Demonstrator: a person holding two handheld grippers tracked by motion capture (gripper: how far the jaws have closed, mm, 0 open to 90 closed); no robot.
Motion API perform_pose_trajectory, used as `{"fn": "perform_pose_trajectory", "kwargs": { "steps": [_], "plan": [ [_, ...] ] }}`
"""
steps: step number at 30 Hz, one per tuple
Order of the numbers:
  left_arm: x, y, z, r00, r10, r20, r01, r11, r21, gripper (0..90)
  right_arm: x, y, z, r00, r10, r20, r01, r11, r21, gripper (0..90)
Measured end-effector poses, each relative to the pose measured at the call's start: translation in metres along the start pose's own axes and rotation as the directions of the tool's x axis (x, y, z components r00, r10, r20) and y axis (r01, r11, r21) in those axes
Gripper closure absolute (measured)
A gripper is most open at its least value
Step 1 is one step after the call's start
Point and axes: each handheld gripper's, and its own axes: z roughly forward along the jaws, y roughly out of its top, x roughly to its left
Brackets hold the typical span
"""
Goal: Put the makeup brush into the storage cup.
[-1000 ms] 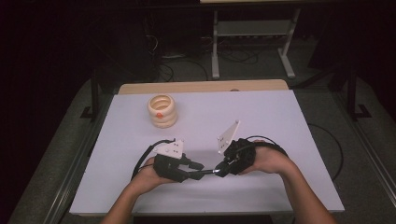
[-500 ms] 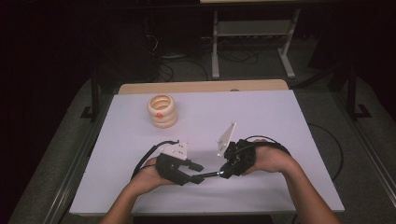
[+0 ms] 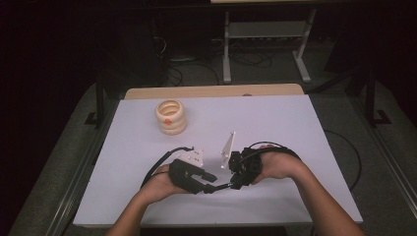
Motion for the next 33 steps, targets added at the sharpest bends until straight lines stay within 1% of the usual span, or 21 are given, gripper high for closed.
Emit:
{"fn": "perform_pose_trajectory", "kwargs": {
  "steps": [3,6,7,10,13,14,16,19,20,21,22,23,24,25,26,27,28,29,30,31,33],
  "plan": [
    [0.000,0.002,0.003,1.0000,0.002,-0.004,-0.002,1.0000,0.007,62.0,0.001,0.003,-0.001,0.9999,-0.012,0.002,0.012,1.000,-0.001,76.6],
    [-0.001,0.004,0.005,1.0000,0.007,-0.002,-0.007,0.9999,0.012,62.8,0.001,0.005,0.000,0.9999,-0.010,-0.004,0.010,1.000,-0.006,76.6],
    [-0.001,0.005,0.006,0.9998,0.018,-0.005,-0.018,0.9996,0.019,63.1,0.001,0.006,0.000,0.9999,-0.012,-0.004,0.011,1.000,-0.007,76.6],
    [-0.002,0.007,0.008,0.9994,0.032,-0.010,-0.032,0.9992,0.026,64.3,0.001,0.008,-0.001,0.9998,-0.020,0.001,0.020,1.000,-0.008,76.6],
    [-0.003,0.009,0.010,0.9992,0.039,-0.013,-0.038,0.9987,0.035,65.6,0.001,0.010,-0.001,0.9997,-0.025,0.004,0.025,1.000,-0.013,76.6],
    [-0.004,0.009,0.011,0.9991,0.039,-0.013,-0.039,0.9986,0.037,66.1,0.001,0.010,-0.001,0.9996,-0.026,0.013,0.026,1.000,-0.010,76.6],
    [-0.004,0.010,0.012,0.9983,0.057,-0.013,-0.056,0.9977,0.038,66.9,0.001,0.011,-0.001,0.9995,-0.031,0.012,0.031,0.999,-0.009,76.6],
    [-0.004,0.011,0.013,0.9977,0.066,-0.016,-0.065,0.9966,0.051,68.1,0.001,0.012,-0.001,0.9994,-0.032,0.012,0.032,0.999,-0.012,76.6],
    [-0.004,0.011,0.014,0.9979,0.063,-0.013,-0.062,0.9969,0.049,68.3,0.000,0.012,-0.001,0.9989,-0.044,0.015,0.044,0.999,-0.007,76.5],
    [-0.005,0.011,0.014,0.9981,0.059,-0.019,-0.058,0.9969,0.052,68.9,0.001,0.012,-0.001,0.9995,-0.029,0.009,0.029,1.000,-0.011,76.6],
    [-0.005,0.011,0.015,0.9982,0.057,-0.018,-0.055,0.9968,0.057,69.2,0.000,0.013,0.000,0.9991,-0.041,0.009,0.041,0.999,-0.015,76.6],
    [-0.004,0.011,0.016,0.9975,0.068,-0.017,-0.067,0.9961,0.057,69.8,0.002,0.013,-0.001,0.9999,-0.016,0.005,0.016,1.000,-0.001,76.6],
    [-0.005,0.011,0.016,0.9982,0.058,-0.013,-0.058,0.9966,0.058,70.3,0.001,0.013,0.000,0.9993,-0.037,0.008,0.037,0.999,-0.010,76.6],
    [-0.005,0.011,0.016,0.9984,0.056,-0.003,-0.056,0.9960,0.070,70.8,0.001,0.013,-0.001,0.9994,-0.030,0.015,0.030,1.000,-0.009,76.6],
    [-0.004,0.011,0.016,0.9974,0.072,-0.001,-0.072,0.9945,0.077,71.4,0.001,0.013,-0.001,0.9995,-0.029,0.013,0.029,1.000,-0.012,76.6],
    [-0.004,0.011,0.016,0.9971,0.076,0.003,-0.076,0.9939,0.080,71.9,0.003,0.013,-0.002,1.0000,-0.001,0.001,0.001,1.000,0.011,76.6],
    [-0.005,0.011,0.017,0.9981,0.061,-0.005,-0.061,0.9948,0.082,72.4,0.005,0.013,-0.002,0.9997,0.020,-0.013,-0.020,1.000,0.021,76.6],
    [-0.005,0.011,0.017,0.9975,0.071,0.000,-0.071,0.9940,0.083,72.9,0.004,0.013,-0.001,1.0000,0.005,-0.007,-0.005,1.000,0.010,76.5],
    [-0.004,0.012,0.017,0.9971,0.076,0.001,-0.076,0.9935,0.085,73.6,0.000,0.013,0.001,0.9990,-0.044,0.004,0.044,0.999,-0.020,76.5],
    [-0.004,0.012,0.017,0.9971,0.076,0.001,-0.076,0.9934,0.086,74.2,-0.001,0.013,0.002,0.9986,-0.053,0.005,0.053,0.998,-0.019,76.6],
    [-0.004,0.011,0.018,0.9975,0.071,0.002,-0.071,0.9939,0.085,76.4,0.000,0.013,0.001,0.9987,-0.051,0.005,0.051,0.999,-0.019,76.6]
  ]
}}
